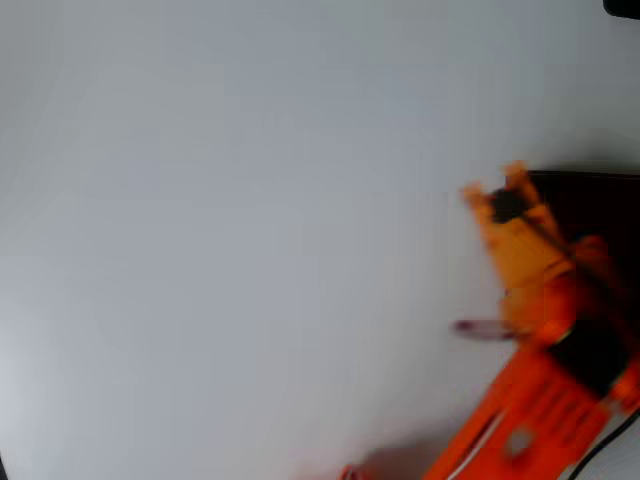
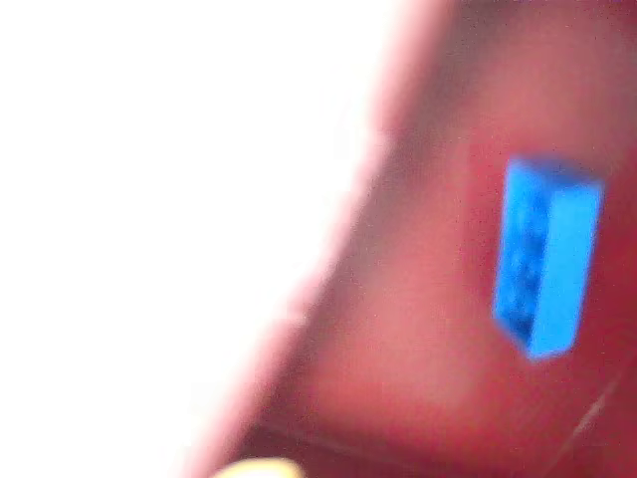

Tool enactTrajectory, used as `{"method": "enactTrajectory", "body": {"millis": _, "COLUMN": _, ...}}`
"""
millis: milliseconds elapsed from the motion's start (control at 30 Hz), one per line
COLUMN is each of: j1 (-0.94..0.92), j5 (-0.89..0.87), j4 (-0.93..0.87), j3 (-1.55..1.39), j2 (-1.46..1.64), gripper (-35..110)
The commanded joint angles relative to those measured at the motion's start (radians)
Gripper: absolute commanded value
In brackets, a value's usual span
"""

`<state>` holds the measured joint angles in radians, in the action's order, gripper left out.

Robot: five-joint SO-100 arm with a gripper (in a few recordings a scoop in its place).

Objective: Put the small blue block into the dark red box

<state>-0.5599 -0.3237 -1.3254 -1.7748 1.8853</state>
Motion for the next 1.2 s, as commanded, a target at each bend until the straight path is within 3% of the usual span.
{"method": "enactTrajectory", "body": {"millis": 0, "j1": 0.167, "j5": -0.017, "j4": -0.011, "j3": -0.196, "j2": 0.382, "gripper": 26}}
{"method": "enactTrajectory", "body": {"millis": 167, "j1": 0.457, "j5": -0.043, "j4": 0.026, "j3": -0.469, "j2": 0.716, "gripper": 19}}
{"method": "enactTrajectory", "body": {"millis": 367, "j1": 0.733, "j5": 0.080, "j4": 0.060, "j3": -0.756, "j2": 1.077, "gripper": 8}}
{"method": "enactTrajectory", "body": {"millis": 600, "j1": 0.968, "j5": 0.155, "j4": -0.055, "j3": -0.965, "j2": 1.471, "gripper": 0}}
{"method": "enactTrajectory", "body": {"millis": 933, "j1": 1.195, "j5": 0.390, "j4": -0.072, "j3": -1.101, "j2": 1.496, "gripper": 0}}
{"method": "enactTrajectory", "body": {"millis": 1167, "j1": 1.193, "j5": 0.407, "j4": -0.034, "j3": -1.190, "j2": 1.499, "gripper": 0}}
